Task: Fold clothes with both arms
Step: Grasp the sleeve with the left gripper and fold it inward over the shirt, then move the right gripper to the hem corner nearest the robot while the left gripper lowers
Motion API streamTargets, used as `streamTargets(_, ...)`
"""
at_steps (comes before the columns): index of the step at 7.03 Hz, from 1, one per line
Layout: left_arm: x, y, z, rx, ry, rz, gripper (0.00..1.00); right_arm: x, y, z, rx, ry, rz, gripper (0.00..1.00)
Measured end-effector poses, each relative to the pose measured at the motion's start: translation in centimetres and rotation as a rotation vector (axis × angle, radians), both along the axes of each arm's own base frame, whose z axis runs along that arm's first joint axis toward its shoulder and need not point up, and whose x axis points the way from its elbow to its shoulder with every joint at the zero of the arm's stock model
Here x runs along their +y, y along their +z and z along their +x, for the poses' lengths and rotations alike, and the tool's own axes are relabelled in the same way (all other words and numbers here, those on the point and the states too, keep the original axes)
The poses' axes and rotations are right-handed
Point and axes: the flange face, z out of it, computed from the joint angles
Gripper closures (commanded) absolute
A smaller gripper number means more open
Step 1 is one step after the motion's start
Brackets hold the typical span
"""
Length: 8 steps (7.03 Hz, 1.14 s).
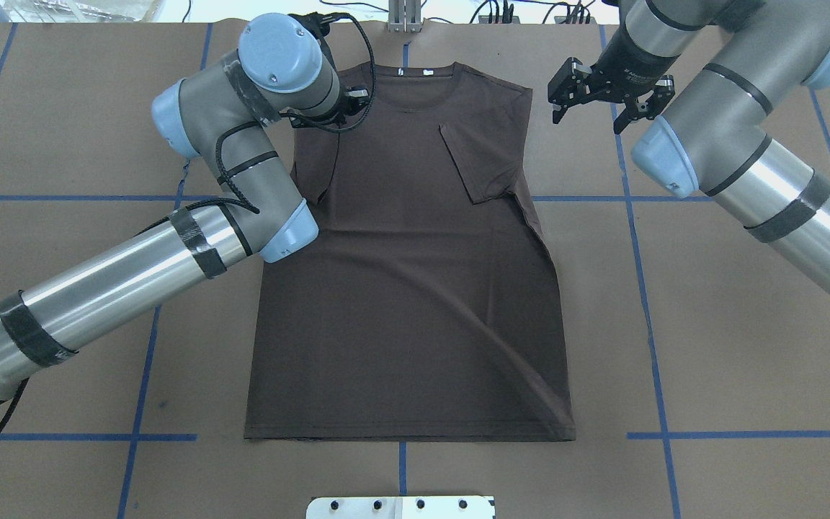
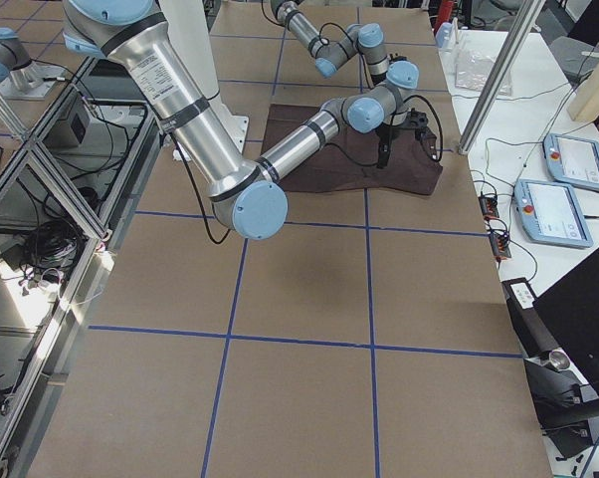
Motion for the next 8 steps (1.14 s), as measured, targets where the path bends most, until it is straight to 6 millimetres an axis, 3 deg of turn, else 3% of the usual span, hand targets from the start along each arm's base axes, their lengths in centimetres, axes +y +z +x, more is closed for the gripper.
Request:
streamTargets(1, 0.1, 0.0, 1.0, 0.009, 0.005, 0.002, 0.13, 0.0, 0.0, 0.0, 0.001, 0.001, 0.0, 0.0)
streamTargets(2, 0.3, 0.1, 1.7, 0.013, 0.01, 0.005, 0.0, 0.0, 0.1, 0.0, 0.002, 0.001, -0.001, 0.0)
streamTargets(4, 1.0, -0.1, 2.5, 0.029, 0.022, 0.022, 0.0, -0.1, 0.4, 0.0, 0.005, 0.001, -0.005, 0.0)
streamTargets(6, 2.1, -1.6, 1.9, 0.045, 0.055, 0.045, 0.0, 0.6, 0.8, -0.3, 0.013, 0.013, -0.016, 0.0)
streamTargets(7, 3.2, -1.7, 1.1, 0.023, 0.106, 0.055, 0.0, 2.3, 1.3, -1.1, 0.025, 0.026, -0.027, 0.0)
streamTargets(8, 5.0, -1.3, -1.0, -0.019, 0.161, 0.08, 0.0, 5.7, 2.3, -2.1, 0.04, 0.039, -0.033, 0.0)
